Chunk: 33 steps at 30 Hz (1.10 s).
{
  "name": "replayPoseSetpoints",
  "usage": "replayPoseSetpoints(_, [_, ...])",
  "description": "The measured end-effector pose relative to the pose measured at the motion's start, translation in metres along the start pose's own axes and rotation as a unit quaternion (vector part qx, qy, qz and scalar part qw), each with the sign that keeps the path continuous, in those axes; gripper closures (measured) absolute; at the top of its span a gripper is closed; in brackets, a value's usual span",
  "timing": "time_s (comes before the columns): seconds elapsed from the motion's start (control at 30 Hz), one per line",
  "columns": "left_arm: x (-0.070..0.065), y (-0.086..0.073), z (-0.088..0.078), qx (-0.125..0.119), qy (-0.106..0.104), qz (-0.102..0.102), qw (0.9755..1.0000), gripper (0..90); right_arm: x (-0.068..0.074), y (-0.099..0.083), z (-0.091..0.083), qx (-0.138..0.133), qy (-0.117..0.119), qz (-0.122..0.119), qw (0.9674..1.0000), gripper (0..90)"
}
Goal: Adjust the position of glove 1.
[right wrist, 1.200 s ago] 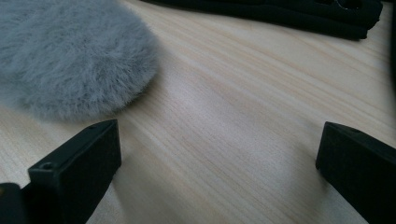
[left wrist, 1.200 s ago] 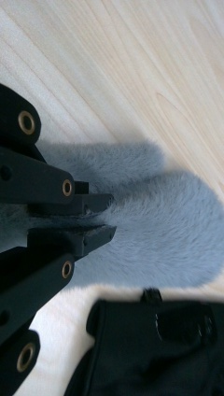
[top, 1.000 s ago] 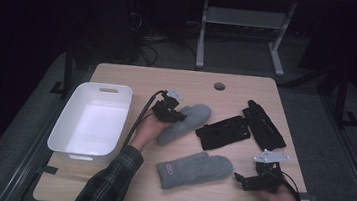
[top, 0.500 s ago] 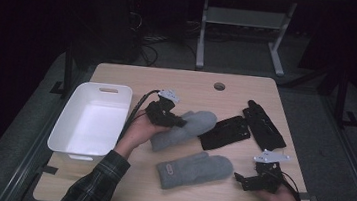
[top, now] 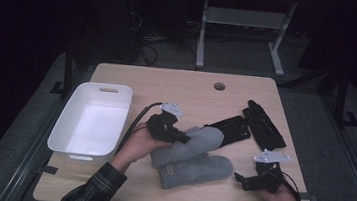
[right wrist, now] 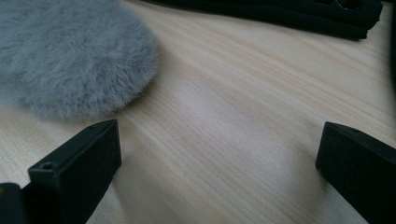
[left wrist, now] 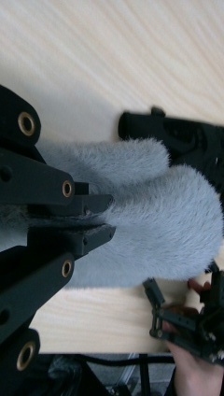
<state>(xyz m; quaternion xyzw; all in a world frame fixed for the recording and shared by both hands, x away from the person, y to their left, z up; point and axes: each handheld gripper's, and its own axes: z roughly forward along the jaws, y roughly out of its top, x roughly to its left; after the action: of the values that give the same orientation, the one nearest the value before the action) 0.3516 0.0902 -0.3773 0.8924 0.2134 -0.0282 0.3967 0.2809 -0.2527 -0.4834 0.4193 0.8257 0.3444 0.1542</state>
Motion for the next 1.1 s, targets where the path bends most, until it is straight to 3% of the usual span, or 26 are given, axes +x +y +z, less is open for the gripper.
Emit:
replayPoseSetpoints(0.1, [-0.014,0.001,0.006,0.002,-0.003,0.014,0.9999,85.8,0.000,0.000,0.000,0.000,0.000,0.000,1.0000,0.0])
replayPoseSetpoints(0.4, [-0.027,0.000,0.029,0.023,-0.013,0.034,0.9991,85.8,0.000,0.000,0.000,0.000,0.000,0.000,1.0000,0.0])
replayPoseSetpoints(0.6, [-0.032,0.000,0.035,0.027,-0.020,0.030,0.9990,85.8,0.000,0.000,0.000,0.000,0.000,0.001,1.0000,0.0])
replayPoseSetpoints(0.87, [-0.035,-0.004,0.047,0.043,0.007,0.041,0.9982,85.7,0.000,0.000,0.000,0.000,0.000,0.001,1.0000,0.0])
replayPoseSetpoints(0.97, [-0.036,-0.008,0.055,0.052,0.003,0.045,0.9977,85.6,0.000,0.000,0.000,0.000,0.000,0.001,1.0000,0.0])
replayPoseSetpoints(1.1, [-0.041,-0.012,0.063,0.070,0.012,0.060,0.9956,85.5,0.000,0.000,0.000,0.000,0.000,0.000,1.0000,0.0])
